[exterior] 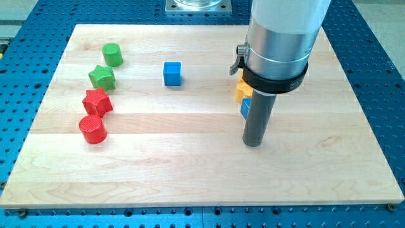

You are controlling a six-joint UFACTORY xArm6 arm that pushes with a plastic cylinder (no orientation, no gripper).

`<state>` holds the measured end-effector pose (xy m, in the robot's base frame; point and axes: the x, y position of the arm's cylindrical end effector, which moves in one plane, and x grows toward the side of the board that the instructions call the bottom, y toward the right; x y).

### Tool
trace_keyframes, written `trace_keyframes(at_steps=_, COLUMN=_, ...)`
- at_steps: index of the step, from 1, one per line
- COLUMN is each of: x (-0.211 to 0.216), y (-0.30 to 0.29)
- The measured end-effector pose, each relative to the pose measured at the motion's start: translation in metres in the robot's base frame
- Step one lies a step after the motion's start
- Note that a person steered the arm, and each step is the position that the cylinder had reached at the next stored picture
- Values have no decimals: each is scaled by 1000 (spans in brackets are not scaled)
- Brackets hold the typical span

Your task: Move cube above hexagon

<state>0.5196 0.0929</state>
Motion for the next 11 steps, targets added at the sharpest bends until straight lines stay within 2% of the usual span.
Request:
trace_keyframes(at_steps=2, x=-20, y=4)
trace_keyframes(at_steps=4, x=-19, y=-9)
trace_keyframes(at_steps=5, x=-12, y=-59)
trace_keyframes(at_steps=6, x=-45, y=-132)
trace_keyframes(at_steps=7, x=-86, y=-170)
trace_keyframes(at_steps=8, x=-115, y=-183)
trace_keyframes(at_steps=10, x=-169, y=-140)
trace_keyframes(at_steps=11, x=-168, y=-174)
